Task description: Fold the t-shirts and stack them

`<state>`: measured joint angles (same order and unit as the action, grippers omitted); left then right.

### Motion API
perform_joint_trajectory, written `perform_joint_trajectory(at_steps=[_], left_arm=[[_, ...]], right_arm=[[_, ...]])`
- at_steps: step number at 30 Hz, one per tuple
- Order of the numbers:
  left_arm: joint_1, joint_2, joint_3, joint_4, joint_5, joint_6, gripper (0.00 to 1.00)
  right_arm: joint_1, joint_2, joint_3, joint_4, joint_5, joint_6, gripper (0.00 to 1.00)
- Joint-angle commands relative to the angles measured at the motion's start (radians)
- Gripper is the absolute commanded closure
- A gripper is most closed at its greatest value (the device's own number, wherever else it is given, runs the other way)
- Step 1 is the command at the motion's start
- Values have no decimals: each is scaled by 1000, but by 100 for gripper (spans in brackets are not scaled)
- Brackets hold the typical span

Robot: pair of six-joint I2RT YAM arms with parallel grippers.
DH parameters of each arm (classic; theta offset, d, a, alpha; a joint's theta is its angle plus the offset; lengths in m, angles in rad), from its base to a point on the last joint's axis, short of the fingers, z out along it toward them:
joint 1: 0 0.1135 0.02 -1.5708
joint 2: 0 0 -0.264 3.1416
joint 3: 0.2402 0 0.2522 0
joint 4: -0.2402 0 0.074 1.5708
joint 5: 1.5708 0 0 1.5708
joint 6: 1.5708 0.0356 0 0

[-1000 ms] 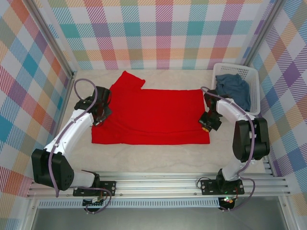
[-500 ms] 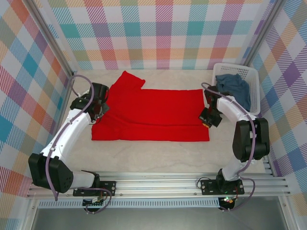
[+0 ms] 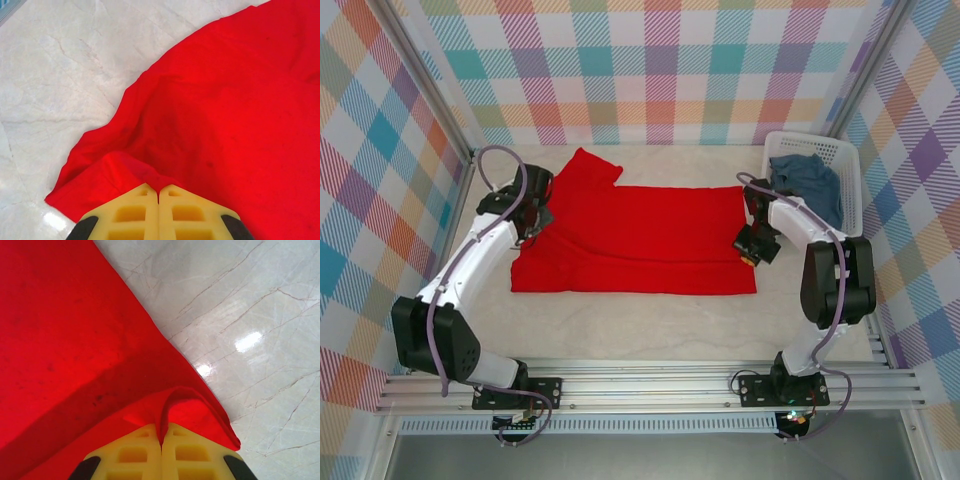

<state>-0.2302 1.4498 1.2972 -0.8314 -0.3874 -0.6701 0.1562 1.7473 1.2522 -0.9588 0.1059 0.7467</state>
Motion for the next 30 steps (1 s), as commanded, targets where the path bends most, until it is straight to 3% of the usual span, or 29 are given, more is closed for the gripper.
perform_joint_trajectory(at_steps=[1,30], left_arm=[[15,32,42,23,-34,34,100],[19,196,127,72,-34,111,100]], right_arm=[[-8,25,49,-15,25,-4,100],[-10,139,150,-34,33,-4,100]])
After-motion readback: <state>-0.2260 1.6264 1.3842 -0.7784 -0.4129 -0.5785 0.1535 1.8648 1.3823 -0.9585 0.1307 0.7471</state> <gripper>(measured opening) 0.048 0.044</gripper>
